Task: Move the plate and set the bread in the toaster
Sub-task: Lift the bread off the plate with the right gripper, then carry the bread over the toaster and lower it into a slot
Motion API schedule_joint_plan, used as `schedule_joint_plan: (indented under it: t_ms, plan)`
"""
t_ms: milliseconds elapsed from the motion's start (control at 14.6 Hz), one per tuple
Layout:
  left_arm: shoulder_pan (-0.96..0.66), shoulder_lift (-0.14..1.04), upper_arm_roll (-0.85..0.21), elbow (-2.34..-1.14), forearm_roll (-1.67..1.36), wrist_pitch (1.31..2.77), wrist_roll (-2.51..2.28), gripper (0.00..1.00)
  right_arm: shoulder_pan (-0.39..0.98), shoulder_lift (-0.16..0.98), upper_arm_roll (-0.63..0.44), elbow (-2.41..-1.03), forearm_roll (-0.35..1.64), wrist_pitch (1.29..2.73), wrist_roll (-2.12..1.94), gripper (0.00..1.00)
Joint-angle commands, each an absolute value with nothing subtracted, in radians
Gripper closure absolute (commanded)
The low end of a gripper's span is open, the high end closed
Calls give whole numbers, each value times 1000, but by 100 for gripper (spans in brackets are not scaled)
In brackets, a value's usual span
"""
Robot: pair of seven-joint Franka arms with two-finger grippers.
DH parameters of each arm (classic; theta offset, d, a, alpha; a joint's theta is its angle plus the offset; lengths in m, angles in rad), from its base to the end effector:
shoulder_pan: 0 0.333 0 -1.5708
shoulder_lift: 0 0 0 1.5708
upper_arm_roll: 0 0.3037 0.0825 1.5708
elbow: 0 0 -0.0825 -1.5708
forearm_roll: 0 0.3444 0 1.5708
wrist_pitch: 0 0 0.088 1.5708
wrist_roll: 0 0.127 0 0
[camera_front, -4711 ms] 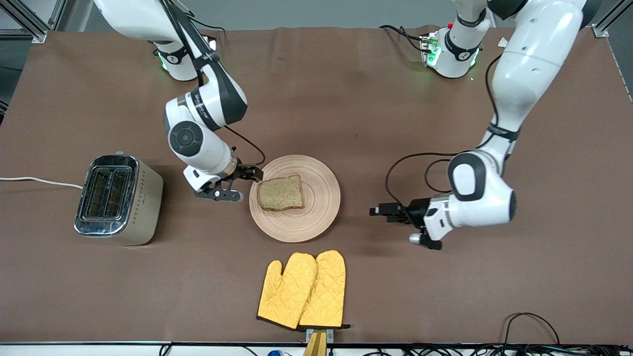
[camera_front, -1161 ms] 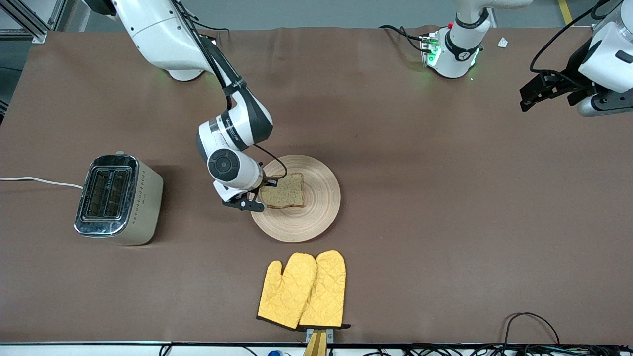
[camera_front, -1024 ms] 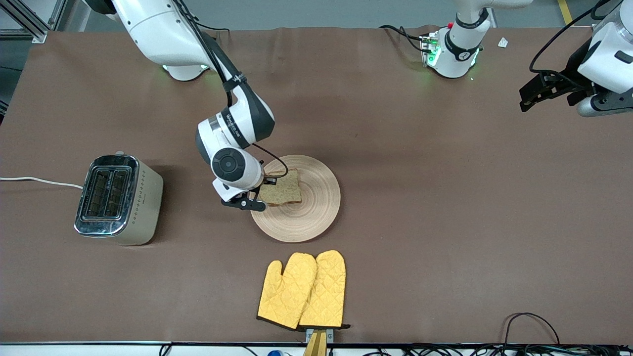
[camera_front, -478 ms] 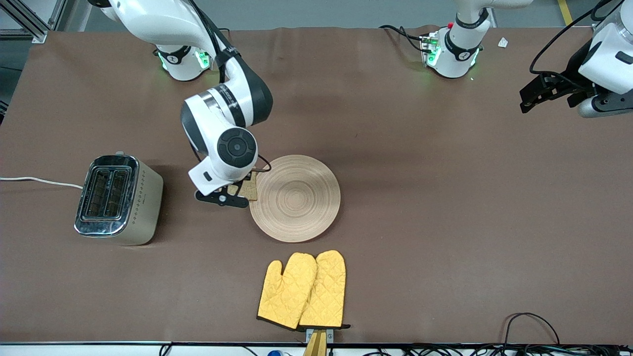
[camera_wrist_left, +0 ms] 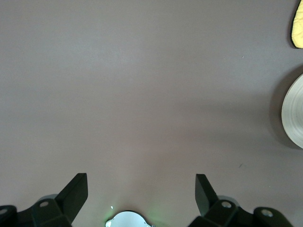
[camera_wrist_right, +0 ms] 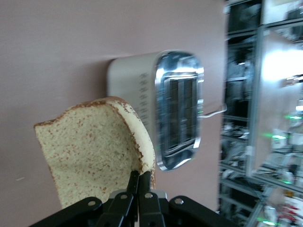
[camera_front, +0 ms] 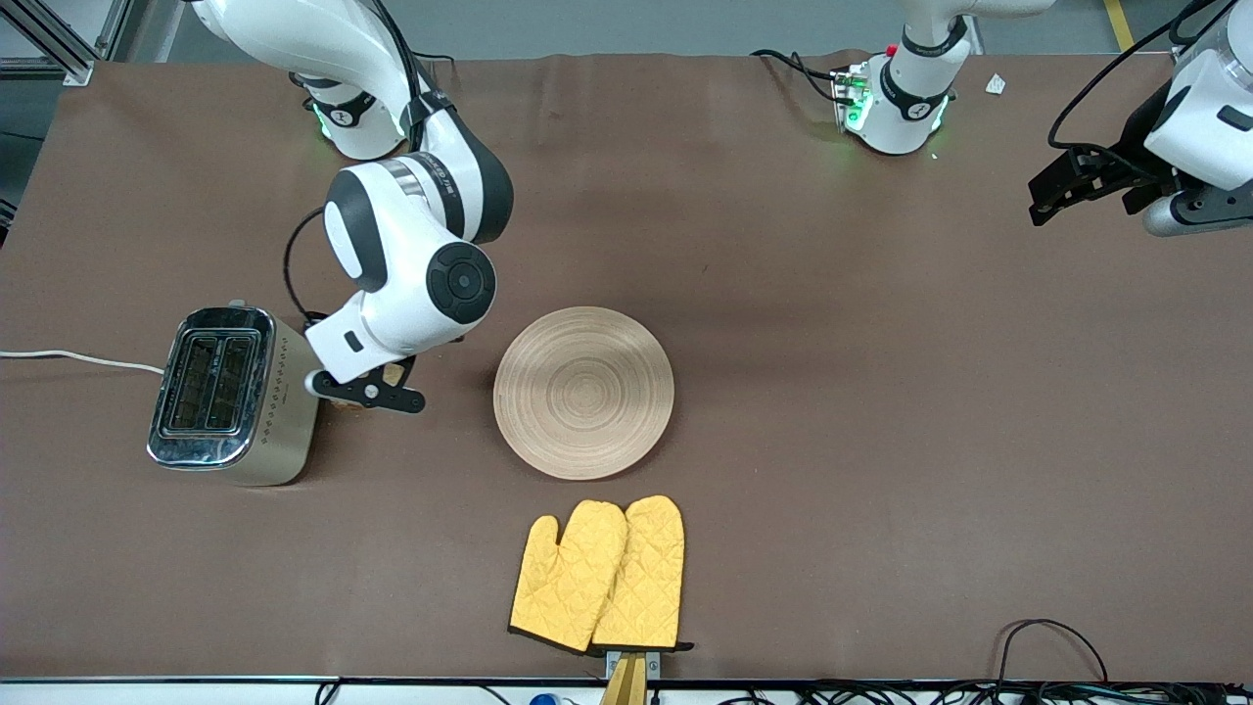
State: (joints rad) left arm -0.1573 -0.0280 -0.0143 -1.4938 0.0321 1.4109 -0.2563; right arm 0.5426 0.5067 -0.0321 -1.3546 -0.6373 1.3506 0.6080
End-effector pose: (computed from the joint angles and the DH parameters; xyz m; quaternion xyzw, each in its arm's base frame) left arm 0.4823 -0.0792 0.6255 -0.9985 -0.0444 0.0234 0.0216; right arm 0.5600 0.2202 0.4135 0.9159 -0.0337 -0.0326 0.3988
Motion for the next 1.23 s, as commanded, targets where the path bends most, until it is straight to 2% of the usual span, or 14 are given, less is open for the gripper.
schedule_joint_plan:
  t_ms: [0,205,546,956,1161]
  plan:
    - [-163,-28,-11,-1488,45,1416,-250,0,525,473,-32,-1371,-753,1325,583,99]
    - [-166,-28,-11,-1488,43,1416,-252,0,500,439,-37,-1413,-848,1327,583,100]
    - [-169,-29,-12,-1488,44,1414,-252,0,413,296,-37,-1563,-881,1371,583,100]
    - [-166,-28,-12,-1488,49,1414,-249,0,356,242,-37,-1745,-940,1476,647,100]
    - [-166,-28,-12,-1488,43,1414,-247,0,328,222,-37,-1781,-956,1525,660,100]
